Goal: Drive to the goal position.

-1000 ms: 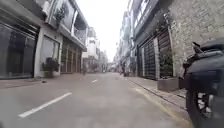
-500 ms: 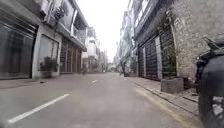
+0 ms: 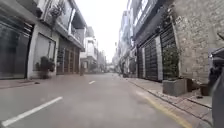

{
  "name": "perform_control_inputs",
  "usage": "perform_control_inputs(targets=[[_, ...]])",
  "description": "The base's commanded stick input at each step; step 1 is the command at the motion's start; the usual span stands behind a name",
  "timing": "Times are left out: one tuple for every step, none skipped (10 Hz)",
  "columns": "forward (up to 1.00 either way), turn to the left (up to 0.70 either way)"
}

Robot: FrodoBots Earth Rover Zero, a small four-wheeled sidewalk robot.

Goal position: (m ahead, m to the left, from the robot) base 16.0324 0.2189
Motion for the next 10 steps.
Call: perform_control_inputs(targets=[[0.47, -0.29], [0.47, -0.46], [0.47, -0.46], [0.47, -0.46], [0.47, -0.39], [0.47, -0.13], [0.47, -0.04], [0.47, -0.13], [0.47, -0.46], [0.47, -0.46]])
